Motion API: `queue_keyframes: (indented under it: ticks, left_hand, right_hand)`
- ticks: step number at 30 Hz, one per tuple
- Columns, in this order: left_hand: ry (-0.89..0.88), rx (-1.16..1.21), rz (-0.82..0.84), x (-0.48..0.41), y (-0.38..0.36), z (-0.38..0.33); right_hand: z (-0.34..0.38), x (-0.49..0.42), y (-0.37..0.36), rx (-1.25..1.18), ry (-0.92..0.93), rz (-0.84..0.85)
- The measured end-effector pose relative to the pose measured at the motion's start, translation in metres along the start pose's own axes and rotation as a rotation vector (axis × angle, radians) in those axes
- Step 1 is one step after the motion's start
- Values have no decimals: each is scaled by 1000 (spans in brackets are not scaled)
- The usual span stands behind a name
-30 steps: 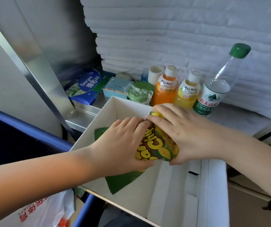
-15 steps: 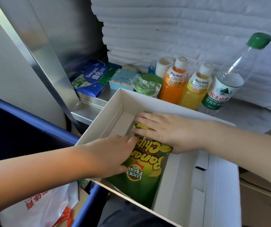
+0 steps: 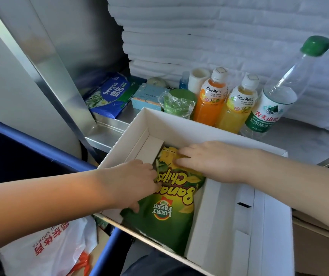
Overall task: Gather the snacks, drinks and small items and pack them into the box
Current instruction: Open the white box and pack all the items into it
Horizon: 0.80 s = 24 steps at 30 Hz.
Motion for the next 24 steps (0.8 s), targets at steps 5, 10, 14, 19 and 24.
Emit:
queue_keyframes:
  ticks: [5, 10, 14, 19, 24]
  left_hand:
    - [-20, -28, 158, -15, -15, 9]
    - [-65, -84, 139, -25, -17, 6]
    - [-93, -17, 110, -21, -14, 5]
    - [-133, -22, 53, -2, -18, 0]
    - [-182, -121, -62, 14, -5, -4]
  right_hand:
    - [3, -2, -6, -66, 24, -3]
    - [15, -12, -13, -20, 109, 58]
    - [15, -13, -16, -71, 99, 95]
    - [14, -14, -19, -59, 109, 116]
    - [20, -15, -4, -45, 142, 95]
Point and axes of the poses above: each hand's wrist, its own x-axis away from the middle knuckle, its own y-axis out of the back of the hand, z = x × y, the point moved 5 cm from there along -x, towards the middle knuckle, and after that the axes turned 6 degrees about z, right-handed, at the moved point
